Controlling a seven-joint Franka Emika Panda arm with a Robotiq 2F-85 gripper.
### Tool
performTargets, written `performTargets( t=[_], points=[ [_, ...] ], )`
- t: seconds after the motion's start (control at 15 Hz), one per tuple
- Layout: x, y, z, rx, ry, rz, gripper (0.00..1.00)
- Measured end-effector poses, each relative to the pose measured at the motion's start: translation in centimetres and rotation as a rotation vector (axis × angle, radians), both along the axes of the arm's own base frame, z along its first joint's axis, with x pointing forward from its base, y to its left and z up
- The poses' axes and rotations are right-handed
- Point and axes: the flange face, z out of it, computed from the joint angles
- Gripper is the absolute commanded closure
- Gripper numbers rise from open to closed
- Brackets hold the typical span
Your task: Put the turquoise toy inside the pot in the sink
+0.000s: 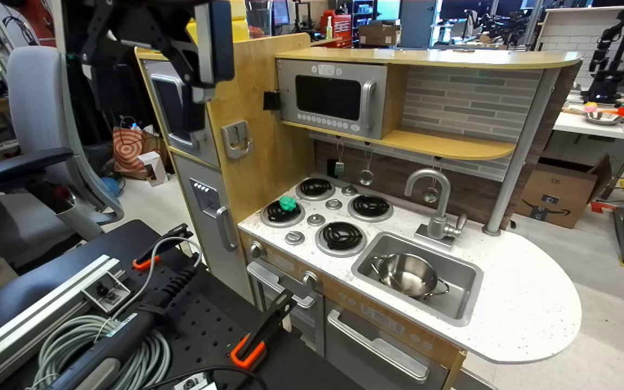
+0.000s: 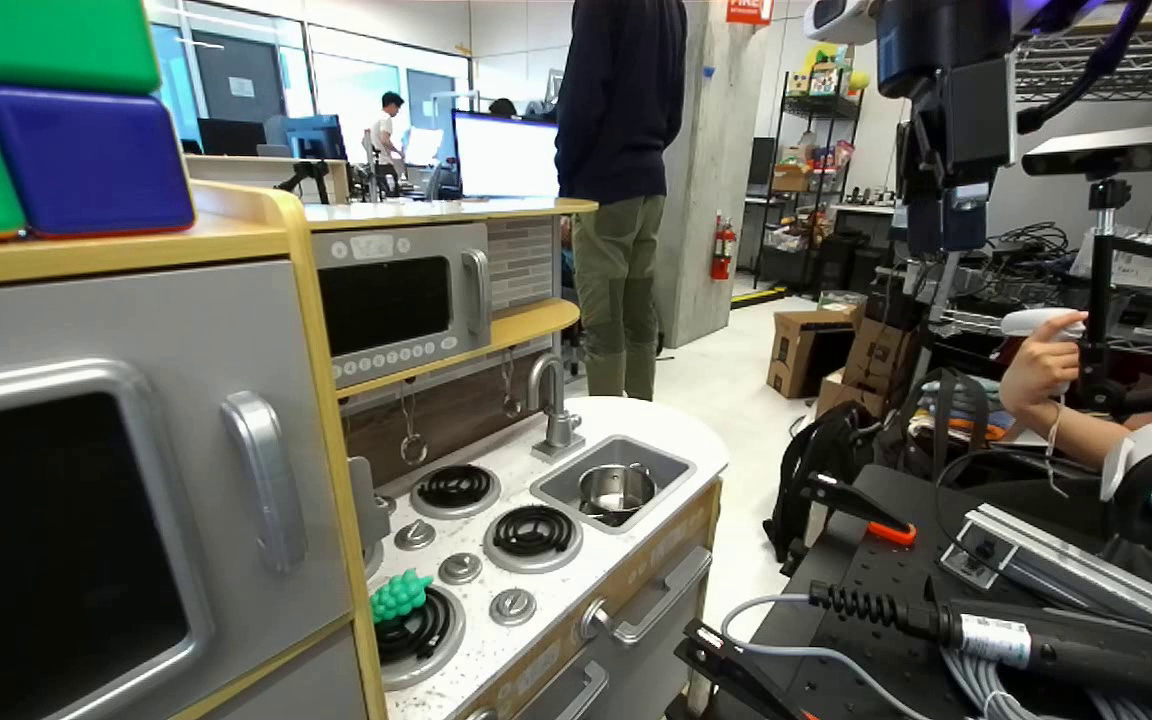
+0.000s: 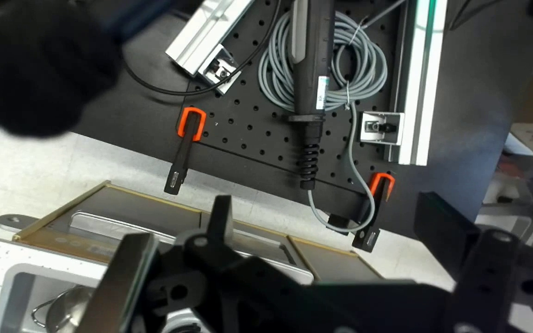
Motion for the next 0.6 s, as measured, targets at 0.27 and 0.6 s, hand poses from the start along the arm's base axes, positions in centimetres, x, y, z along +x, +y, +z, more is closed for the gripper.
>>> performTargets(
  t=[0.27, 0.6],
  points=[
    [1.05, -0.63, 0.13, -0.033, 0.087, 0.157, 0.0],
    [1.16, -0.47, 0.55, -0.097, 0.177, 0.239, 0.0]
  ],
)
